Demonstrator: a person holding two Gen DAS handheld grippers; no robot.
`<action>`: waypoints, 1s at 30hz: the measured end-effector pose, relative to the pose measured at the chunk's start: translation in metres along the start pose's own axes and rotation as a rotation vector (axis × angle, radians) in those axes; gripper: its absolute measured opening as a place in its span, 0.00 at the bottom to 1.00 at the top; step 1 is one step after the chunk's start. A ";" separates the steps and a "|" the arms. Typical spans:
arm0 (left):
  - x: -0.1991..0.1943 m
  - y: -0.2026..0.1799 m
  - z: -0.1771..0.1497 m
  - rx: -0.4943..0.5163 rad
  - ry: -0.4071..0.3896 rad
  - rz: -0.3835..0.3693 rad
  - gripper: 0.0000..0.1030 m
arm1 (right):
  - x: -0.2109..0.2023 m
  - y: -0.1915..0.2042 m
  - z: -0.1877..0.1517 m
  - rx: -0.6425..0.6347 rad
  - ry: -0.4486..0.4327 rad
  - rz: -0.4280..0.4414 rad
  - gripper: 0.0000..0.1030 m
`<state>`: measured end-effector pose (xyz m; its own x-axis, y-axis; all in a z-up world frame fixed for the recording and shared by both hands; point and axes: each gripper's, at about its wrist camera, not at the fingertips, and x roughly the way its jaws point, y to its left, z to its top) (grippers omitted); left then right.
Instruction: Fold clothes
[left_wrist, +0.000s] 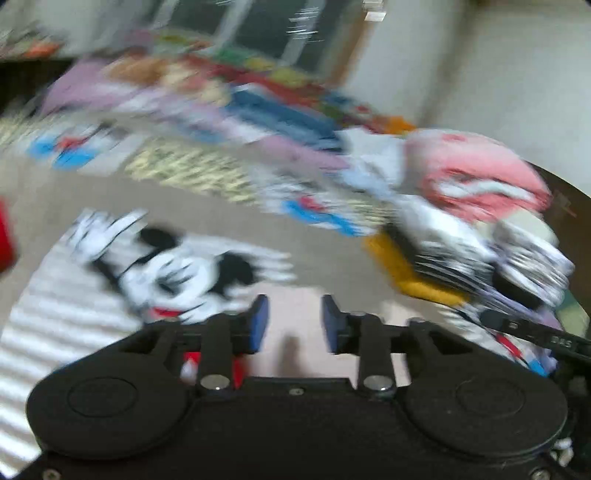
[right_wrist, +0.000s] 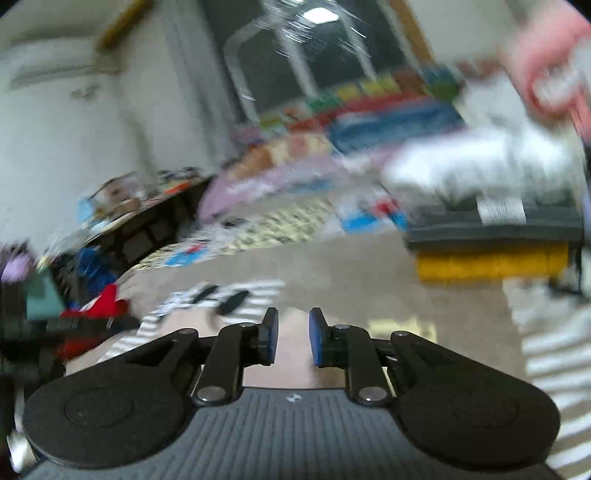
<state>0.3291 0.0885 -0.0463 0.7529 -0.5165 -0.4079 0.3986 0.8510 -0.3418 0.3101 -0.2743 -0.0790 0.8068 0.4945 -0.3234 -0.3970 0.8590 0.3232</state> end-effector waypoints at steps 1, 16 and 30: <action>-0.003 -0.012 -0.001 0.060 0.025 -0.048 0.55 | -0.008 0.015 -0.004 -0.066 0.001 0.021 0.21; 0.016 -0.066 -0.064 0.447 0.155 0.142 0.64 | 0.000 0.076 -0.078 -0.371 0.123 -0.022 0.31; 0.004 -0.031 -0.050 0.321 0.099 0.063 0.65 | -0.012 0.055 -0.054 -0.311 0.130 0.088 0.41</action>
